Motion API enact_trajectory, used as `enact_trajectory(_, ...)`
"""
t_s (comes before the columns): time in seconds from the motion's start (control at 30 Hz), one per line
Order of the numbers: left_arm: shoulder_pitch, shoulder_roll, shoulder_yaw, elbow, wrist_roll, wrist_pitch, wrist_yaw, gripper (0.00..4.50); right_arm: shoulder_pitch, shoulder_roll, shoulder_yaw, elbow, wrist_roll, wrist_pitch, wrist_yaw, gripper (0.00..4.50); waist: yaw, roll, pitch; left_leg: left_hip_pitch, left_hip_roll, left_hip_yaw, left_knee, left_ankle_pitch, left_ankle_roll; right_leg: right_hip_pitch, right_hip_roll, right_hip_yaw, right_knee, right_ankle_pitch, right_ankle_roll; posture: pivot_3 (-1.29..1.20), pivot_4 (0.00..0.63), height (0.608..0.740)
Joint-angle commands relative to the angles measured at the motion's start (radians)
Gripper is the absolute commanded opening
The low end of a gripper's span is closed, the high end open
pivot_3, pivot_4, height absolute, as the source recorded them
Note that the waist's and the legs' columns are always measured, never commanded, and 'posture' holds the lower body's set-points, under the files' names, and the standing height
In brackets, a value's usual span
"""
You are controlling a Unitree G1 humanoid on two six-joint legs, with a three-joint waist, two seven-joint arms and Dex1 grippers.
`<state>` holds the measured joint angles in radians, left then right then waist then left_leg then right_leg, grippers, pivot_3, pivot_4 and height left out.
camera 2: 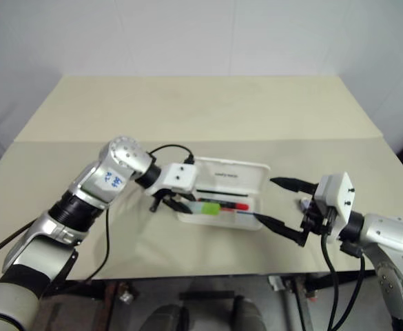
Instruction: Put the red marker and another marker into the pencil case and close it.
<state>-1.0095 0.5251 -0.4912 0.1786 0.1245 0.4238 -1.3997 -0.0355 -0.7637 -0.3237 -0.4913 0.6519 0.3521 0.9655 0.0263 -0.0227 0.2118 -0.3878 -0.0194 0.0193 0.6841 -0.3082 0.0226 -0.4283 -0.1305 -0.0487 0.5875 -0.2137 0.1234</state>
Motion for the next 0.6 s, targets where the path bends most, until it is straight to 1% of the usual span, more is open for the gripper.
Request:
enact_trajectory(0.03,-0.020,-0.028,-0.016,0.014,0.002,-0.017,0.006,1.05,0.007,0.002,-0.032,-0.044,0.027,0.001,-0.026,4.50,0.001,0.000,0.000,0.000,0.000,0.000,0.000,0.000,0.000,0.000,0.000,0.000,0.000,0.000,0.000,0.00,0.150,0.740)
enact_trajectory(0.23,-0.035,-0.065,-0.021,0.030,0.006,-0.005,0.010,1.05,0.014,0.005,-0.027,-0.052,0.029,-0.003,-0.048,4.50,0.000,0.000,0.000,0.000,-0.001,-0.001,0.000,0.000,0.001,0.001,0.000,0.000,-0.001,0.000,0.001,0.00,0.150,0.740)
enact_trajectory(0.6,-0.013,-0.032,-0.051,-0.033,0.014,0.031,-0.012,1.05,0.023,0.021,-0.018,-0.053,0.022,-0.018,-0.065,4.50,-0.002,0.000,0.000,0.000,0.000,-0.001,0.000,0.000,0.001,0.001,0.000,0.000,-0.001,0.000,0.000,0.00,0.150,0.740)
